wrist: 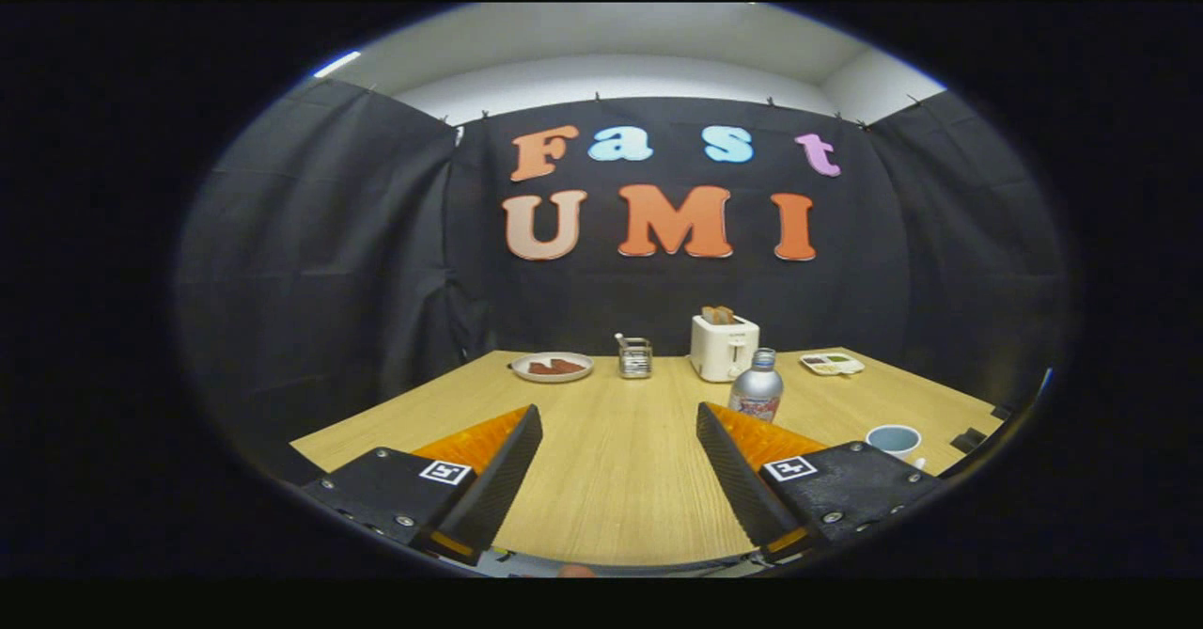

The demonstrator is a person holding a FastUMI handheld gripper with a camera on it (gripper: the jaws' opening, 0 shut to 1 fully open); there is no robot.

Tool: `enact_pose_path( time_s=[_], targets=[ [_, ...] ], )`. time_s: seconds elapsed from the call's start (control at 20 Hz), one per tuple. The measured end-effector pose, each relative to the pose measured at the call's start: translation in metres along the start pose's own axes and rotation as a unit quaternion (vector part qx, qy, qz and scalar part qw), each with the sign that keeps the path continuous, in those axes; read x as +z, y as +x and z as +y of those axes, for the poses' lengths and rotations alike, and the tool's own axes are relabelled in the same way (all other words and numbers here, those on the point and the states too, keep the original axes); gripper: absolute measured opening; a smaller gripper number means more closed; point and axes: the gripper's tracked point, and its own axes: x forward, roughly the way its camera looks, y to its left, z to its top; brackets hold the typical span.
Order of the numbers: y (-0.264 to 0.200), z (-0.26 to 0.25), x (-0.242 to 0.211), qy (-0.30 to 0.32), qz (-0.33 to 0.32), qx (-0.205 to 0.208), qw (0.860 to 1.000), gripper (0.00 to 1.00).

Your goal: Take the bottle from table, then pour the juice into the cup, finally place the bottle on the coaster

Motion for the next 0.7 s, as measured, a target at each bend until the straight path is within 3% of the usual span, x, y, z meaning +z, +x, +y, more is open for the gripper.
enact_pose_path(
  time_s=[0.2, 0.3, 0.45, 0.6, 0.65, 0.7],
  targets=[
    [-0.011, 0.036, 0.006, 0.042, -0.019, 0.018, 0.999, 0.97],
    [-0.014, 0.041, 0.008, 0.049, -0.029, 0.004, 0.998, 0.97],
    [-0.025, 0.033, -0.007, 0.058, -0.027, -0.049, 0.997, 0.97],
    [-0.029, 0.029, -0.013, 0.024, -0.027, -0.079, 0.996, 0.97],
    [-0.032, 0.031, -0.014, 0.038, -0.026, -0.086, 0.995, 0.97],
    [-0.030, 0.047, -0.013, 0.042, -0.030, -0.066, 0.996, 0.97]
  ],
)
